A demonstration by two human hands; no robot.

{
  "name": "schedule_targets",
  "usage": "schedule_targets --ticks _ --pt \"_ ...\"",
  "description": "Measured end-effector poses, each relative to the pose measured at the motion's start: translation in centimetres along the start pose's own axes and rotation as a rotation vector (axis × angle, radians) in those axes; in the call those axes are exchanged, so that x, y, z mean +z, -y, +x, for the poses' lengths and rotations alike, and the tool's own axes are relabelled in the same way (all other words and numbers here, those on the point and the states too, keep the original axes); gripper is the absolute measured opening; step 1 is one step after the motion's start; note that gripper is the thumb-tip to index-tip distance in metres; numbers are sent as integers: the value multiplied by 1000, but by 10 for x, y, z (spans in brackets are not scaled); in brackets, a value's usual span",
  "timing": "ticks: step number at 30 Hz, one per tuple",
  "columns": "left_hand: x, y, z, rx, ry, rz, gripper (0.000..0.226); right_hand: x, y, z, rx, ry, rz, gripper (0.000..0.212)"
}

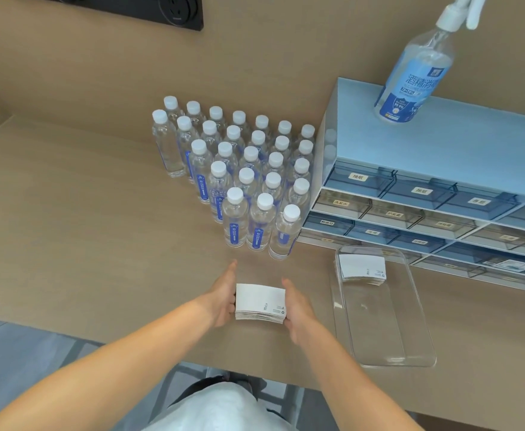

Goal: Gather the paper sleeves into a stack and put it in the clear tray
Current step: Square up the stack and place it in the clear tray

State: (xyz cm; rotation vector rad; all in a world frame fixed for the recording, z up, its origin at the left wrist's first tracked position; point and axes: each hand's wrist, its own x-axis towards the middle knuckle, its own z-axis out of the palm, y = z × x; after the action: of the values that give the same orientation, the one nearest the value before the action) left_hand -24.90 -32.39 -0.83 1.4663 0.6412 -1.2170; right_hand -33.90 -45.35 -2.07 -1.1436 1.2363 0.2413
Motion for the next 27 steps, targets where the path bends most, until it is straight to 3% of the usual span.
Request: schedule_targets --ticks 3,5,7,11,13,15,17,20,23,27 --pt "-6 -4 -6 11 41 38 90 -9 5 2 25 66 -3 46" --pt "-17 -9 -5 83 3 96 91 -20 12 1 -2 72 -86 69" --pt "-23 -10 -7 232 -23 391 87 -31 22 0 -153 77 -349 92" --pt "-4 -5 -20 652 -62 1185 107 -27 39 -4 -478 176 -1112 106" --pt "8 1 -11 778 -70 1538 111 -14 36 1 -527 203 -1359 103" --pt "14 6 5 826 -111 1750 89 -3 24 12 -539 198 -1492 93" --pt "14 11 20 761 -135 1798 65 1 13 21 -584 139 -1580 83" --pt "6 17 34 739 -163 1756 50 0 7 20 -677 50 -1596 60" --pt "4 20 39 794 -173 1711 42 0 6 16 -690 -3 -1573 43" --pt "3 21 38 799 -163 1703 42 -3 2 14 -716 -26 -1582 37"
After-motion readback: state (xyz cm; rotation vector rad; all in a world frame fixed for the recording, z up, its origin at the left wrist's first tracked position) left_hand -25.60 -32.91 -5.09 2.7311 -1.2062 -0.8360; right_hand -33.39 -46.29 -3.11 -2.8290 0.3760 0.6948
